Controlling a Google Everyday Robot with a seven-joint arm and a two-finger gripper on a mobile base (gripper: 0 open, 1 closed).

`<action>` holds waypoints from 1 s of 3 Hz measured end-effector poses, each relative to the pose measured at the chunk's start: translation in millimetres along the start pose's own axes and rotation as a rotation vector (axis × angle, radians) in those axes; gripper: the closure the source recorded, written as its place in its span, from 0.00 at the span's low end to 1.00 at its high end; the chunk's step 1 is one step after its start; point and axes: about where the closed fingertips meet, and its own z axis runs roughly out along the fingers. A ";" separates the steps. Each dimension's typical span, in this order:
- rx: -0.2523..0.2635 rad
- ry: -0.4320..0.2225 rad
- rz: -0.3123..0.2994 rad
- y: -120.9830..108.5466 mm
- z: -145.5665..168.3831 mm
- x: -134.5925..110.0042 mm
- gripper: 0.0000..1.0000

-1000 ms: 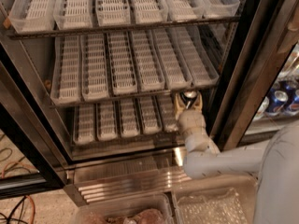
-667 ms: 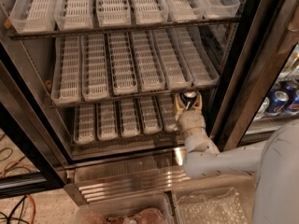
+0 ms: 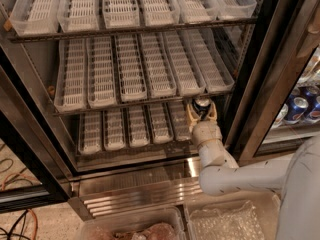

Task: Pick pepsi can from bottom shelf of fridge

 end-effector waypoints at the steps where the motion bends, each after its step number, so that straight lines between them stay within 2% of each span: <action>1: -0.036 0.015 0.022 6.2 -12.9 -5.1 1.00; 2: -0.060 0.029 0.039 12.0 -21.3 -4.9 1.00; 3: -0.173 0.150 0.119 38.6 -68.2 -6.6 1.00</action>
Offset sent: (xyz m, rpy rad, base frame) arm -0.2349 0.0597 -0.0346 0.0803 0.5106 0.5562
